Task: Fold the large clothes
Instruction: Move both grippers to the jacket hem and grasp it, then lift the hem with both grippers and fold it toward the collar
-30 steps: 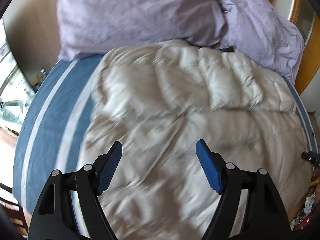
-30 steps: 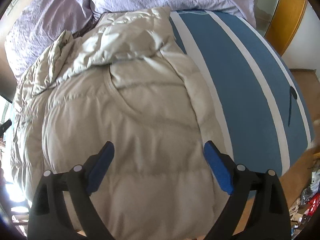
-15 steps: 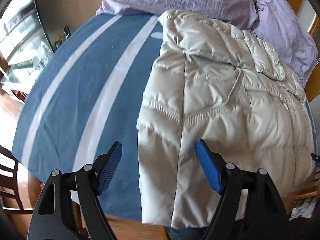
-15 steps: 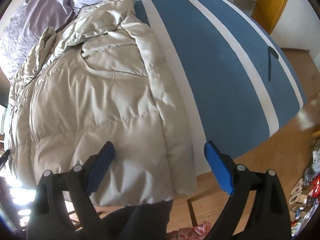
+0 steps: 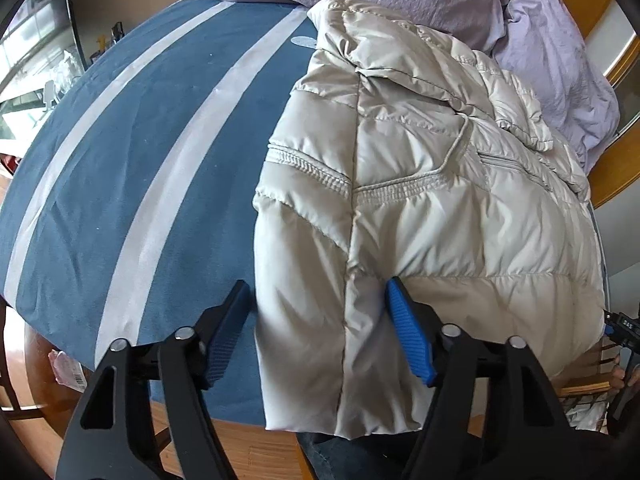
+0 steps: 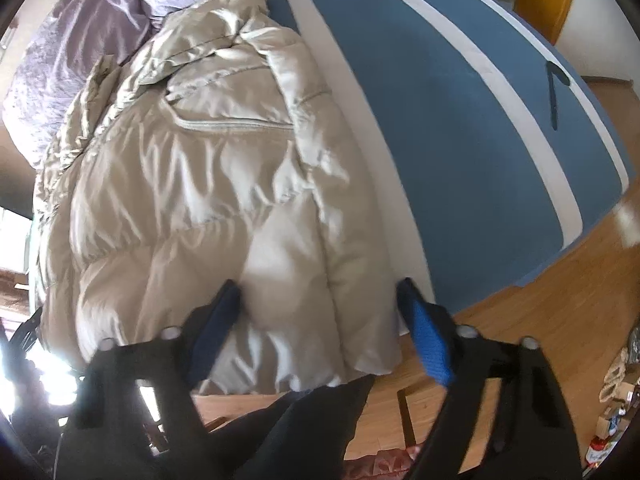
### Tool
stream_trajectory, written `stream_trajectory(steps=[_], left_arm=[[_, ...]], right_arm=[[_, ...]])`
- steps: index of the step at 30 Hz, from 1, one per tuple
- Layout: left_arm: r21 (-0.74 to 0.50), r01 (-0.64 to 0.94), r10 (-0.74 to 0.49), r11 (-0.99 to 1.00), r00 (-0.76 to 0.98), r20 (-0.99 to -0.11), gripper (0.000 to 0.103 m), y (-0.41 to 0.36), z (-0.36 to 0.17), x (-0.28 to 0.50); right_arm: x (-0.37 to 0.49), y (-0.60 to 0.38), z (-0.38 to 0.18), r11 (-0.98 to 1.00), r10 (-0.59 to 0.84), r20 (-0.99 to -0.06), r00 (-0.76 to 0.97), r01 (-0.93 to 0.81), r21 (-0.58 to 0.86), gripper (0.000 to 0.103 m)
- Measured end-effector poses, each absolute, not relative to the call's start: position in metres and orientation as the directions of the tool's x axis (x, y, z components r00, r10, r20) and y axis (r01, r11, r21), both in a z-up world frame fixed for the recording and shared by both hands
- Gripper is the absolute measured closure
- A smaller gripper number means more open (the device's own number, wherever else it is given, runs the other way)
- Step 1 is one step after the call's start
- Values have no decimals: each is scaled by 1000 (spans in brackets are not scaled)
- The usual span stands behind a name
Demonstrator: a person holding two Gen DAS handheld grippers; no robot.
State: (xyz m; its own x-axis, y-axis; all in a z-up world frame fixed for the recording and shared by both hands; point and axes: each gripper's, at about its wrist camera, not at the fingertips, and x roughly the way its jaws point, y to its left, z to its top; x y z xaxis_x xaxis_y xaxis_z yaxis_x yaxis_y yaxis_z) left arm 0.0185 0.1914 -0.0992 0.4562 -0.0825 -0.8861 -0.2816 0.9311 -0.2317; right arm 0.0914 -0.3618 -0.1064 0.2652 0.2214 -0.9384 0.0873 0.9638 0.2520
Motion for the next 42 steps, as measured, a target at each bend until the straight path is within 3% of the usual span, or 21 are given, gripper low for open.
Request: stream_trajectory(steps=[4, 7, 10, 13, 18, 32, 42], left_arm=[[-256, -273, -108, 927, 460, -881, 50, 189, -98, 19], [-268, -266, -119, 926, 468, -876, 61, 187, -96, 19], [-268, -252, -121, 930, 479, -869, 76, 184, -92, 17], [-253, -229, -113, 940, 491, -864, 87, 180, -86, 19], [-252, -206, -115, 945, 514, -850, 93, 180, -73, 18], [-257, -175, -90, 950, 637, -766, 95, 181, -3, 41], [-258, -208, -33, 944, 717, -696, 95, 191, 40, 105]], right_arm=[[89, -360, -104, 955, 254, -930, 267, 84, 285, 55], [84, -360, -101, 937, 303, -911, 279, 84, 338, 82], [84, -353, -94, 943, 294, -905, 309, 60, 327, 91], [83, -349, -86, 946, 276, -899, 341, 69, 317, 93], [84, -344, -71, 943, 260, -880, 398, 93, 321, 94], [125, -329, 6, 939, 253, -774, 580, 47, 342, 95], [194, -318, 40, 930, 258, -705, 660, 28, 367, 95]])
